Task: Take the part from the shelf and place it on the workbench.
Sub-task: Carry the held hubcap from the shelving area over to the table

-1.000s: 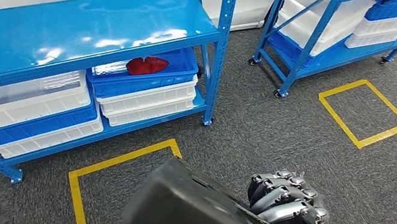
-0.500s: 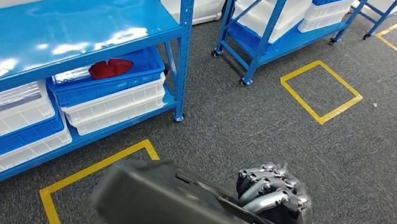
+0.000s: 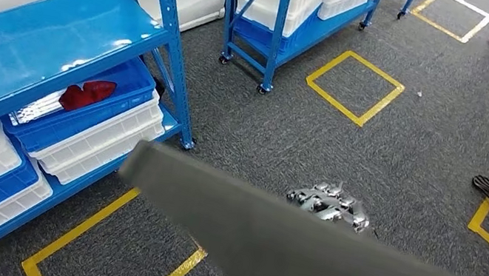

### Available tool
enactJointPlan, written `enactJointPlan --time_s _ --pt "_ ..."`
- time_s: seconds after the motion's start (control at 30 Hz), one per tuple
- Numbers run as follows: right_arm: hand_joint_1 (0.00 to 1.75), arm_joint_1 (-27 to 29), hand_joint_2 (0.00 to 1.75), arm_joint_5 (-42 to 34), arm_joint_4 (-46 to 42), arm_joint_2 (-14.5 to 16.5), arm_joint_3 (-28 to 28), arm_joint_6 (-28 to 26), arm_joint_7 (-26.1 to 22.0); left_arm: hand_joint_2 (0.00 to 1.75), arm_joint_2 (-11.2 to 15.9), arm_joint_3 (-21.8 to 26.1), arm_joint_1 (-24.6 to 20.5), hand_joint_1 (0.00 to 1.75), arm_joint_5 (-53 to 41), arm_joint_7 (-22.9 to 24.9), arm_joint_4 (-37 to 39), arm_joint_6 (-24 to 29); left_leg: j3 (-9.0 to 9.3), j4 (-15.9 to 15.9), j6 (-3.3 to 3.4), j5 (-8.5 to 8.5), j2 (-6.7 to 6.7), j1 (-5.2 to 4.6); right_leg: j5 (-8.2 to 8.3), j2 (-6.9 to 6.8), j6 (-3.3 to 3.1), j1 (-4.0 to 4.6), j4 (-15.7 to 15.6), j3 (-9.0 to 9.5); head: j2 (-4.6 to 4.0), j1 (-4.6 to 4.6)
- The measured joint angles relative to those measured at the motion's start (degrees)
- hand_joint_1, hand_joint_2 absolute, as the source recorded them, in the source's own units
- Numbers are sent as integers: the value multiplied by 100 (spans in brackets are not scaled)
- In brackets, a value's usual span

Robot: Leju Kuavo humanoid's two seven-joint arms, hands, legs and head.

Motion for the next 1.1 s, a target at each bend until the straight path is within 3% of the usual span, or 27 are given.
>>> enactJointPlan --time_s 0.07,0.1,0.13,0.17,0.2,0.27,0.33,0.4,0.43,0.5,0.57,0.63,0.67,0.73,0.8,0.83,0.93,1.0,1.07,1.1 --pt "175 -14 175 -57 53 71 -2 30 8 175 -7 9 24 0 25 -28 0 9 -369 804 -1 -374 -186 1 5 125 -35 17 0 -6 -1 -19" --pt "175 -11 175 -68 82 93 -2 44 10 175 -9 15 40 0 37 -33 0 13 -525 1120 1 -463 -215 1 5 200 -41 28 1 -7 -1 -23" --pt "175 -8 175 -74 112 104 -2 59 10 175 -9 22 51 0 47 -35 0 18 -589 1219 8 -430 -226 1 6 277 -42 37 5 -5 -1 -23" --pt "175 -6 175 -83 143 111 -2 73 6 175 -9 28 58 0 55 -41 0 20 -550 1092 22 -287 -241 1 7 356 -41 41 10 -1 -1 -23" --pt "175 -7 175 -98 168 114 -2 83 0 175 -9 33 60 0 64 -55 0 22 -416 760 42 -65 -294 1 7 432 -36 42 20 3 0 -23" --pt "175 -9 175 -137 208 118 -2 105 -15 175 -9 53 61 0 84 -103 0 22 -93 -32 87 303 -563 12 2 575 -7 42 55 -9 0 -20" --pt "175 1 175 -171 230 117 -6 124 -21 175 -10 78 66 0 93 -135 0 25 48 -389 113 394 -737 10 14 704 58 32 81 -54 0 -19" --pt "175 40 175 -189 234 116 -26 142 -23 175 -13 91 64 0 77 -138 0 32 65 -418 151 398 -641 1 48 834 142 19 68 -94 0 -18" --pt "175 71 175 -192 227 116 -47 148 -23 175 -15 92 57 0 63 -134 0 40 77 -444 187 418 -567 6 40 802 172 19 84 -114 0 -17" --pt "175 113 175 -198 205 116 -93 152 -23 175 -17 92 50 0 32 -127 0 58 96 -499 259 452 -406 20 -158 502 210 36 399 -275 0 17" --pt "175 151 175 -209 183 116 -128 151 -23 175 -13 92 66 0 2 -123 0 71 98 -512 298 451 -236 -6 -538 174 241 21 1149 -635 0 49" --pt "175 207 175 -224 171 116 -155 158 -23 175 -9 92 77 0 -9 -127 0 71 98 -510 303 437 -71 -27 -708 96 274 -13 1707 -899 0 51" --pt "175 228 175 -229 165 116 -167 164 -23 175 -8 92 73 0 -10 -137 0 66 101 -507 298 430 6 -31 -640 75 283 -25 1680 -874 0 52" --pt "175 246 175 -235 134 116 -195 172 -23 175 -7 92 57 0 -18 -172 0 48 123 -500 271 401 143 -34 -297 -59 277 -32 989 -484 0 53" --pt "175 241 175 -251 83 116 -230 173 -23 175 -3 92 45 0 -28 -216 -1 26 150 -485 219 362 247 -62 -96 -279 218 14 280 -96 0 48" --pt "175 240 175 -261 59 115 -250 174 -23 175 -1 92 39 0 -36 -234 -2 17 164 -482 189 346 293 -75 -83 -335 180 42 127 -20 0 46" --pt "175 257 175 -286 4 112 -298 181 -23 175 3 91 5 0 -65 -251 -2 1 207 -476 93 298 400 -72 -86 -189 68 63 73 -23 0 40" --pt "175 256 175 -323 -43 106 -327 189 -23 175 4 90 -12 0 -78 -255 -2 -8 114 -207 46 95 191 -45 -60 -70 -4 37 31 -4 -1 31" --pt "175 258 175 -368 -70 100 -356 216 -23 175 3 87 3 0 -89 -257 -1 -20 -209 506 27 -273 -112 -28 -50 54 -49 37 22 5 -1 19" --pt "175 271 175 -391 -74 97 -374 243 -23 175 3 86 20 0 -96 -257 -1 -25 -404 903 23 -419 -183 -26 -50 130 -59 45 25 5 -1 16"
